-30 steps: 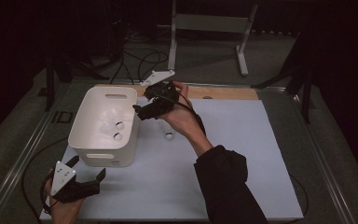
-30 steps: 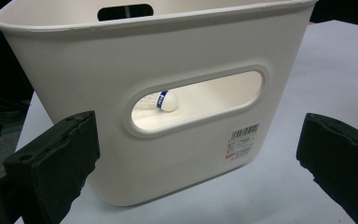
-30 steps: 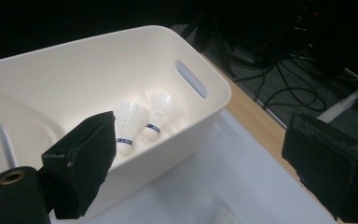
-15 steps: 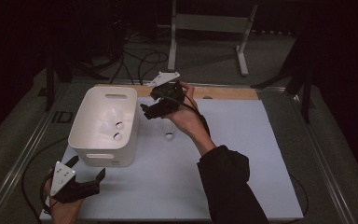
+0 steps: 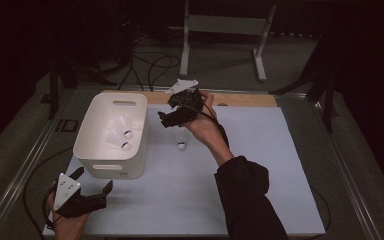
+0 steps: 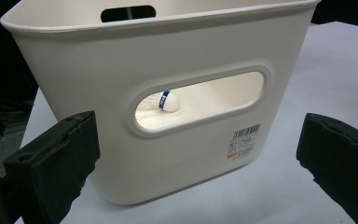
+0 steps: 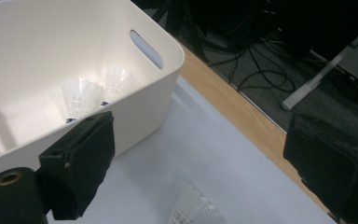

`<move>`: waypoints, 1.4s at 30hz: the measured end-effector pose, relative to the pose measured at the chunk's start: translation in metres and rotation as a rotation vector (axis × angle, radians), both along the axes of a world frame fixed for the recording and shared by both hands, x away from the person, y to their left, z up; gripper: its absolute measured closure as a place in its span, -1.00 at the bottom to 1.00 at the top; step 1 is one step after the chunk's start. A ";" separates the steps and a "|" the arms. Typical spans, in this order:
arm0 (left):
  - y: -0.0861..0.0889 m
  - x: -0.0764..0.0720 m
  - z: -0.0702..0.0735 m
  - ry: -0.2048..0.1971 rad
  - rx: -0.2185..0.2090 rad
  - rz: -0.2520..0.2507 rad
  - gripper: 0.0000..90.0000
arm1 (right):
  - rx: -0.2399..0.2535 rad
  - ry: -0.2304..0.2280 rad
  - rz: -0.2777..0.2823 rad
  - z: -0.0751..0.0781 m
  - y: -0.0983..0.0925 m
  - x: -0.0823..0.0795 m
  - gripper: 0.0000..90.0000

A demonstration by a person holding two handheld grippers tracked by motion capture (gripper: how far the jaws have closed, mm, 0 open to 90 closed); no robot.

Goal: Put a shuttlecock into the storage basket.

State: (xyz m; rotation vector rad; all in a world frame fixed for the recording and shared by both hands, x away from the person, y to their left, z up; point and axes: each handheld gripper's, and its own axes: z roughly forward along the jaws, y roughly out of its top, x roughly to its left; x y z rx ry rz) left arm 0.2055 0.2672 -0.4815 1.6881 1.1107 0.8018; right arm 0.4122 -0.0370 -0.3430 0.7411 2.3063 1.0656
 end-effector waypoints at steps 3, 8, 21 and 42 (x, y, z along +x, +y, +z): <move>0.000 0.000 0.000 0.000 0.000 0.000 -1.00 | -0.003 0.010 -0.010 -0.003 -0.004 0.002 -0.81; -0.001 0.000 0.000 -0.001 0.000 0.001 -1.00 | -0.006 0.022 -0.021 -0.008 -0.011 0.005 -0.81; 0.000 0.000 0.000 0.000 -0.001 0.002 -1.00 | -0.016 0.037 -0.030 -0.020 -0.017 0.010 -0.81; 0.000 0.000 0.000 -0.003 -0.004 0.003 -1.00 | -0.024 0.076 -0.032 -0.038 -0.018 0.018 -0.81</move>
